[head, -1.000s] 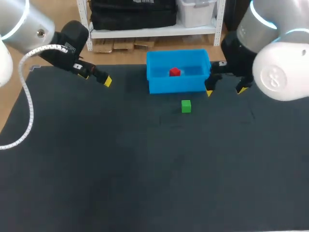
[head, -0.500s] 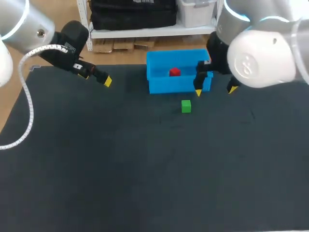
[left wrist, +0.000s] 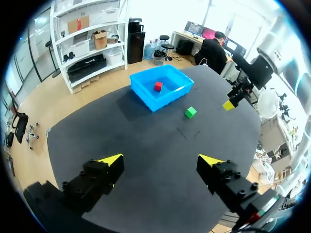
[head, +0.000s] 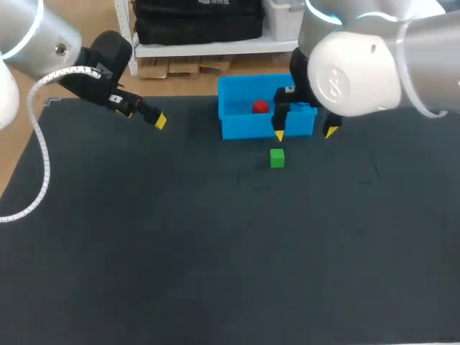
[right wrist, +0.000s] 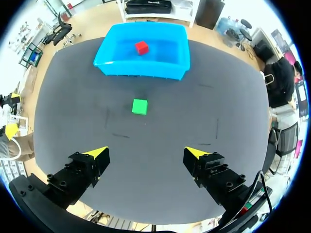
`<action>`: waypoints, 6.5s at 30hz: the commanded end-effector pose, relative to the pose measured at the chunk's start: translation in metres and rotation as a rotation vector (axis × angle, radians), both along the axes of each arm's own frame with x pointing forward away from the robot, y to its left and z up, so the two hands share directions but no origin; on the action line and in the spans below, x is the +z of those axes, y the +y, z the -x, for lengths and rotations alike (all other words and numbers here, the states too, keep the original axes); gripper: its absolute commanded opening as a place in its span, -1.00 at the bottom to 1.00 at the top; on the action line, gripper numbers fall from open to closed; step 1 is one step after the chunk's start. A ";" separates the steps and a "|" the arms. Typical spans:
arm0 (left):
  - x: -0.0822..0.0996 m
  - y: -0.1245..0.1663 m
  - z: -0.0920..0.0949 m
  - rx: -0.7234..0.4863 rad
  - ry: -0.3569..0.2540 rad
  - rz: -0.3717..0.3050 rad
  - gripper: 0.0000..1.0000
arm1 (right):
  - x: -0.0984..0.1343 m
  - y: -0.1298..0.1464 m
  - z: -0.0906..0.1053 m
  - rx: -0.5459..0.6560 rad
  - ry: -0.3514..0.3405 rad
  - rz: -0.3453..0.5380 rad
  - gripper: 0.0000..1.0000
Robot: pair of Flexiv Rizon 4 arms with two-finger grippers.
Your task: Use the left arm to pick the red cube and place it into the blue plastic box first, then use the right arm to grasp the green cube and put it into the same blue plastic box after the first action is fully finished.
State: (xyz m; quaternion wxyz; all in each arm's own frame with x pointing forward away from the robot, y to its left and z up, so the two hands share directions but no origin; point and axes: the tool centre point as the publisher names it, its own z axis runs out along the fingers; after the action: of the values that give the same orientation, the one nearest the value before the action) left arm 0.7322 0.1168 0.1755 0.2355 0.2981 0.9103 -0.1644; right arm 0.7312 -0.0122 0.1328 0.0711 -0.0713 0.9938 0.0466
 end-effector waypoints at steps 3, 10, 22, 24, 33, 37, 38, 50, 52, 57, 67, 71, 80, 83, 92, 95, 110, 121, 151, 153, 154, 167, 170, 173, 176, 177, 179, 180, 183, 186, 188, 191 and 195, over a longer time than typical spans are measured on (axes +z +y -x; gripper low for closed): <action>0.000 0.000 0.001 0.000 -0.002 0.002 1.00 | -0.004 0.012 -0.008 -0.015 0.027 0.015 1.00; 0.000 0.000 0.001 0.000 -0.002 0.002 1.00 | -0.006 0.021 -0.009 -0.026 0.051 0.024 1.00; 0.000 0.000 0.001 0.000 -0.002 0.002 1.00 | -0.015 0.028 -0.017 -0.031 0.062 0.015 1.00; 0.000 0.000 0.001 0.000 -0.002 0.002 1.00 | -0.018 0.028 -0.019 -0.032 0.070 0.016 1.00; 0.000 0.000 0.001 0.000 -0.002 0.002 1.00 | -0.033 0.030 -0.028 -0.031 0.094 0.023 1.00; 0.000 0.000 0.001 0.000 -0.002 0.002 1.00 | -0.039 0.033 -0.032 -0.029 0.101 0.022 1.00; 0.000 0.000 0.001 0.000 -0.002 0.002 1.00 | -0.040 0.034 -0.033 -0.028 0.103 0.021 1.00; 0.000 0.000 0.001 0.000 -0.002 0.002 1.00 | -0.058 0.041 -0.043 0.016 0.122 0.028 1.00; 0.000 0.000 0.001 0.000 -0.002 0.002 1.00 | -0.062 0.042 -0.044 0.023 0.129 0.030 1.00; 0.000 0.000 0.001 0.000 -0.002 0.002 1.00 | -0.070 0.043 -0.048 0.028 0.141 0.033 1.00; 0.000 0.000 0.001 0.000 -0.002 0.002 1.00 | -0.080 0.046 -0.051 0.041 0.152 0.029 1.00; 0.000 0.000 0.001 0.000 -0.002 0.002 1.00 | -0.085 0.046 -0.053 0.043 0.156 0.027 1.00; 0.000 0.000 0.001 0.000 -0.002 0.002 1.00 | -0.095 0.043 -0.050 0.037 0.166 0.027 1.00; 0.000 0.000 0.001 0.000 -0.002 0.002 1.00 | -0.098 0.043 -0.050 0.034 0.168 0.029 1.00; 0.000 0.000 0.001 0.000 -0.002 0.002 1.00 | -0.105 0.041 -0.055 0.029 0.157 0.035 1.00; 0.000 0.000 0.001 0.000 -0.002 0.002 1.00 | -0.108 0.042 -0.057 0.025 0.153 0.039 1.00; 0.000 0.000 0.001 0.000 -0.002 0.002 1.00 | -0.117 0.041 -0.070 -0.042 0.134 0.075 1.00; 0.000 0.000 0.001 0.000 -0.002 0.002 1.00 | -0.123 0.043 -0.073 -0.073 0.135 0.082 1.00; 0.000 0.000 0.001 0.000 -0.002 0.002 1.00 | -0.139 0.042 -0.070 -0.061 0.133 0.078 1.00; 0.000 0.000 0.001 0.000 -0.002 0.002 1.00 | -0.139 0.042 -0.070 -0.062 0.134 0.078 1.00; 0.000 0.000 0.001 0.000 -0.002 0.002 1.00 | -0.139 0.042 -0.070 -0.061 0.134 0.078 1.00; 0.000 0.000 0.001 0.000 -0.002 0.002 1.00 | -0.139 0.043 -0.070 -0.068 0.133 0.072 -1.00; 0.000 0.000 0.001 0.000 -0.002 0.002 1.00 | -0.139 0.043 -0.070 -0.068 0.133 0.072 -1.00; 0.000 0.000 0.001 0.000 -0.002 0.002 1.00 | -0.139 0.043 -0.070 -0.068 0.133 0.069 -1.00; 0.000 0.000 0.001 0.000 -0.002 0.002 1.00 | -0.136 0.044 -0.071 -0.071 0.129 0.068 -1.00; 0.000 0.000 0.001 0.000 -0.002 0.002 1.00 | -0.135 0.044 -0.071 -0.070 0.128 0.067 -1.00; 0.000 0.000 0.001 0.000 -0.002 0.002 1.00 | -0.134 0.045 -0.070 -0.068 0.126 0.066 -1.00; 0.000 0.000 0.001 0.000 -0.002 0.002 1.00 | -0.132 0.046 -0.070 -0.065 0.126 0.067 -1.00; 0.000 0.000 0.001 0.000 -0.002 0.002 1.00 | -0.126 0.046 -0.068 -0.060 0.129 0.078 -1.00; 0.000 0.000 0.001 0.000 -0.002 0.002 1.00 | -0.117 0.048 -0.066 -0.057 0.132 0.073 -1.00; 0.000 0.000 0.001 0.000 -0.002 0.002 1.00 | -0.112 0.048 -0.065 -0.055 0.129 0.068 -1.00; 0.000 0.000 0.001 0.000 -0.002 0.002 1.00 | -0.109 0.047 -0.065 -0.056 0.126 0.064 -1.00; 0.000 0.000 0.001 0.000 -0.002 0.002 1.00 | -0.100 0.046 -0.062 -0.062 0.124 0.061 -1.00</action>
State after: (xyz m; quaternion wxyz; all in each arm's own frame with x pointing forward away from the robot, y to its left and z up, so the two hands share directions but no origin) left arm 0.7321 0.1168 0.1756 0.2355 0.2981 0.9103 -0.1644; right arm 0.8007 0.0373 0.0263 0.0033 -0.0405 0.9990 0.0161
